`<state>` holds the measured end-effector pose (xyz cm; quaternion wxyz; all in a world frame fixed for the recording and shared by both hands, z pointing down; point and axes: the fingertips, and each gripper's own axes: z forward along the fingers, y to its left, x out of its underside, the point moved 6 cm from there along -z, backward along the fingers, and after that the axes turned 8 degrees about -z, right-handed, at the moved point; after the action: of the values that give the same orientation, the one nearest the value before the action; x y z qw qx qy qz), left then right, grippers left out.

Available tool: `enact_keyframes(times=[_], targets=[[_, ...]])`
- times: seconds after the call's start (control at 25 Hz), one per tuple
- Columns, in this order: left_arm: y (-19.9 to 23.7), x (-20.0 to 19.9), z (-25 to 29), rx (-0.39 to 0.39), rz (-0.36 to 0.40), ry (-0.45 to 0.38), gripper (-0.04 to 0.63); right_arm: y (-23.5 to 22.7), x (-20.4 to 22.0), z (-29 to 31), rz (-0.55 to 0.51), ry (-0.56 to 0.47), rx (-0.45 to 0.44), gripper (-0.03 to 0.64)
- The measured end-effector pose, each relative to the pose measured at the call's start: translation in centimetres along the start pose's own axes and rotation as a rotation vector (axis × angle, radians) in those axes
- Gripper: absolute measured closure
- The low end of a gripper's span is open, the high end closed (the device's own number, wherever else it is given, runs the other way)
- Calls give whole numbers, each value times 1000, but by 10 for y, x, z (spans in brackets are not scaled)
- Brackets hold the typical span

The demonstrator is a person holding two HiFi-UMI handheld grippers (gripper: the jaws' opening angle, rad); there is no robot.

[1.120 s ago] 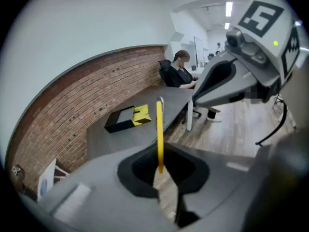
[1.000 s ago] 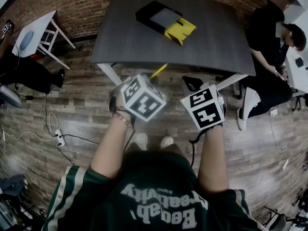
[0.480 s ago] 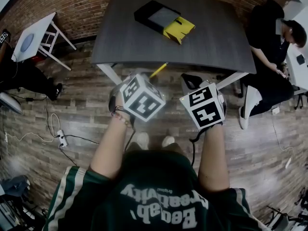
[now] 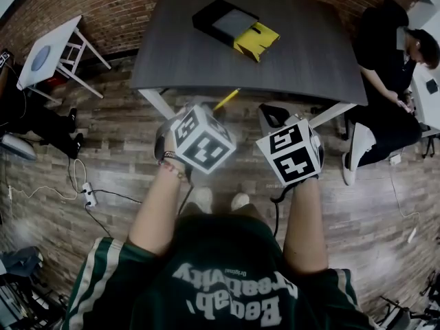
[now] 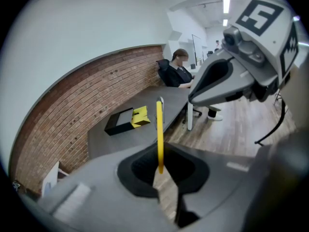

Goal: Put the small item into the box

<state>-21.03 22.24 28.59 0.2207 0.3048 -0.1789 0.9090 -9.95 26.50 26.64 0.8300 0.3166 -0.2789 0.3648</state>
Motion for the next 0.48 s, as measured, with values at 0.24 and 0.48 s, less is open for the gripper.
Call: enact_keyframes(times=[0.24,0.48], targets=[[-8,-7,3,-14,2,4,568,-8,8,-5,-10,-8,1,611],[-22,-19,6,-19,-5,-1,568,-17,20,-12,-15,-18,-16,611]])
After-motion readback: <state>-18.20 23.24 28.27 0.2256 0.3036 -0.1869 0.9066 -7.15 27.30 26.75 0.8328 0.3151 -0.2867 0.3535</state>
